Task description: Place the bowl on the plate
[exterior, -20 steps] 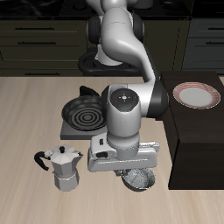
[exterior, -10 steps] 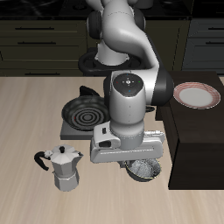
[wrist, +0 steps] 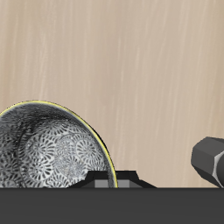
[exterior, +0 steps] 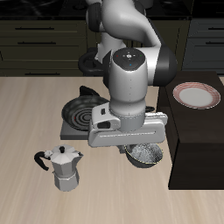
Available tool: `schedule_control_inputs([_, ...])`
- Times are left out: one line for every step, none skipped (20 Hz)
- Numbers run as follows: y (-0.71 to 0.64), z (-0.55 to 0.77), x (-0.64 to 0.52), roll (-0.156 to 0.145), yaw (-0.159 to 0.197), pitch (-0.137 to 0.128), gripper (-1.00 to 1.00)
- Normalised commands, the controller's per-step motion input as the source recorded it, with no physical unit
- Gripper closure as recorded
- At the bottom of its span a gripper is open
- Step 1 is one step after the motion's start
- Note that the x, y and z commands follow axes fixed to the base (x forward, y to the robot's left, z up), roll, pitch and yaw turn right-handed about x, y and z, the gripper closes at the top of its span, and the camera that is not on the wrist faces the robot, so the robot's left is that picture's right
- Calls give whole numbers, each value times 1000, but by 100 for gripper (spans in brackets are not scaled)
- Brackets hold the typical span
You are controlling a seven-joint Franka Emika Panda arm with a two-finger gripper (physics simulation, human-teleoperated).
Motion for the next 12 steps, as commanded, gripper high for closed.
schedule_control_inputs([-53,445,-57,-24,-35,-50,100])
schedule_control_inputs([24,480,-78,15,-34,-52,100])
schedule_control_inputs([64,436,22,21,16,-82,100])
schedule_control_inputs([69,425,-68,-6,19,-62,100])
schedule_control_inputs([54,389,-48,11,0,-31,100])
schedule_control_inputs([11,866,-293,-27,-4,-96,100])
schedule_control_inputs([13,226,47,12,-15,-14,100])
schedule_control_inputs([17,740,-141,6,25,-59,100])
schedule_control_inputs([-26,501,-134,-23,-21,-32,100])
schedule_control_inputs([63,452,-176,32,36,-60,100])
schedule_control_inputs([-10,443,-185,7,22,-52,100])
schedule_control_inputs([-4,383,-131,-15,23,-18,100])
